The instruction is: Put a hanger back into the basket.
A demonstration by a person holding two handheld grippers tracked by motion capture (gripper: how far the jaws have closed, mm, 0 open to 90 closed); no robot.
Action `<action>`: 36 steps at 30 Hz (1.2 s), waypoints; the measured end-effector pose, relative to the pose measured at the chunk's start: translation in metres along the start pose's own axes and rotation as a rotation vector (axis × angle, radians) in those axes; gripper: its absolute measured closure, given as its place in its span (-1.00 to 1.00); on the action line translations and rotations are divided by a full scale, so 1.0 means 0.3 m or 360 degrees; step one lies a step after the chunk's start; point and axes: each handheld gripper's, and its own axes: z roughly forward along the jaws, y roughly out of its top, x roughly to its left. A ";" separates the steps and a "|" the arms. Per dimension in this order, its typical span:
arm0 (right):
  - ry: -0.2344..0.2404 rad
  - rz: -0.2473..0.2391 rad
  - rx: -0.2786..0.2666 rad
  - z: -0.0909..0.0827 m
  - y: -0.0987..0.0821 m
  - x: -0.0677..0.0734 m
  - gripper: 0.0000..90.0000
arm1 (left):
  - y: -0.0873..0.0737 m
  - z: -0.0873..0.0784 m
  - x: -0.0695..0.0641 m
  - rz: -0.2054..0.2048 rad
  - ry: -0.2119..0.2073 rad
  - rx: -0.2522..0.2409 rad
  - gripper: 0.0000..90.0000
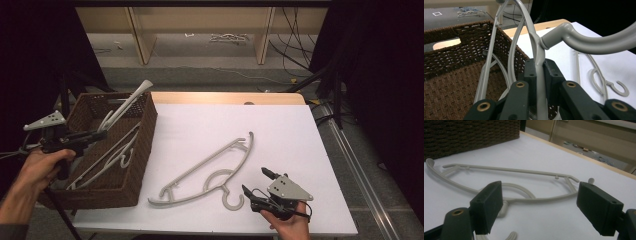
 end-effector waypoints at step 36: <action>0.0004 0.0006 0.0002 0.001 0.001 0.000 -0.51 | -0.134 0.082 0.064 -0.0060 0.0202 0.0362 0.74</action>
